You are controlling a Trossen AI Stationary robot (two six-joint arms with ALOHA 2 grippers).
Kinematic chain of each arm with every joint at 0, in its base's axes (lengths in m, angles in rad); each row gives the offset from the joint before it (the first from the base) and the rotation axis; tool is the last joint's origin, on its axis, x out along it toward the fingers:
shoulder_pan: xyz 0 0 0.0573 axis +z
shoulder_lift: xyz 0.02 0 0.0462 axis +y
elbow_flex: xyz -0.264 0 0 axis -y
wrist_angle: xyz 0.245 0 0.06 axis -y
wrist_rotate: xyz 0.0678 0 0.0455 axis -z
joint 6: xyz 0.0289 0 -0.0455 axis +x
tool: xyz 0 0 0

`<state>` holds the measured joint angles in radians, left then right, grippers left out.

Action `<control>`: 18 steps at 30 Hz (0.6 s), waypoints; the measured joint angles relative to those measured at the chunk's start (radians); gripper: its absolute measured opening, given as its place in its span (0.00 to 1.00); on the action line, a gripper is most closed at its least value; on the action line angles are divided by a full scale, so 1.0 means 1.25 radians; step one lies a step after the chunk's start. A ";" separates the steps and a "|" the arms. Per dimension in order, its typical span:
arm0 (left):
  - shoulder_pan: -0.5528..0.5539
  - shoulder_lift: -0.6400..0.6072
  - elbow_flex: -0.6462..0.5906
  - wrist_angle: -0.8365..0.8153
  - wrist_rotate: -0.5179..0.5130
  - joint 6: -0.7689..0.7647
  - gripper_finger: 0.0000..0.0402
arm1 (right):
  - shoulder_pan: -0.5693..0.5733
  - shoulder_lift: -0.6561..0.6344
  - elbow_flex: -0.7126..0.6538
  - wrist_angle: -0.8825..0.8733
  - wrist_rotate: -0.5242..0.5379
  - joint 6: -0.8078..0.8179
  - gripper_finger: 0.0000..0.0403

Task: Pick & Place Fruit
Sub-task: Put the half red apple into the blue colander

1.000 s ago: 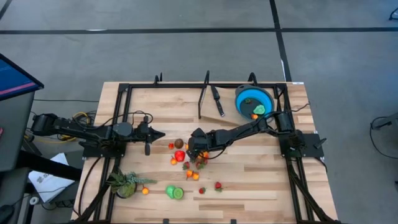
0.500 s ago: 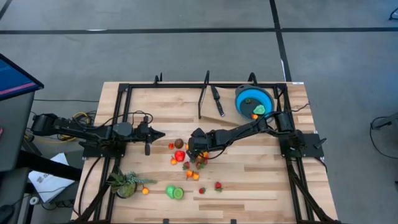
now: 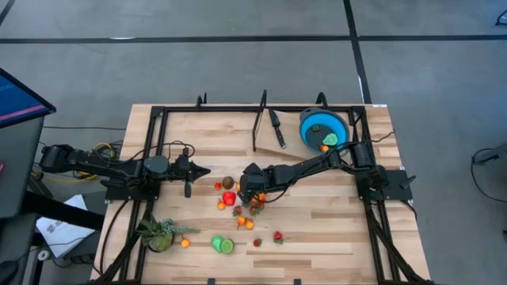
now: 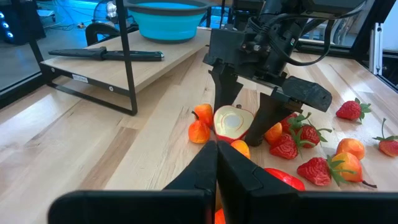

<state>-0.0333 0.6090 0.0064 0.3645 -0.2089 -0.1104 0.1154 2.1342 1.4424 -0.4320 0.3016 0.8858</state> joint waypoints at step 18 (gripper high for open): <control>0.000 0.000 0.000 0.000 0.000 0.000 0.00 | 0.000 0.000 0.000 -0.007 -0.040 -0.104 0.77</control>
<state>-0.0330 0.6090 0.0067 0.3645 -0.2089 -0.1104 0.1154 2.1342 1.4425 -0.4412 0.2520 0.7563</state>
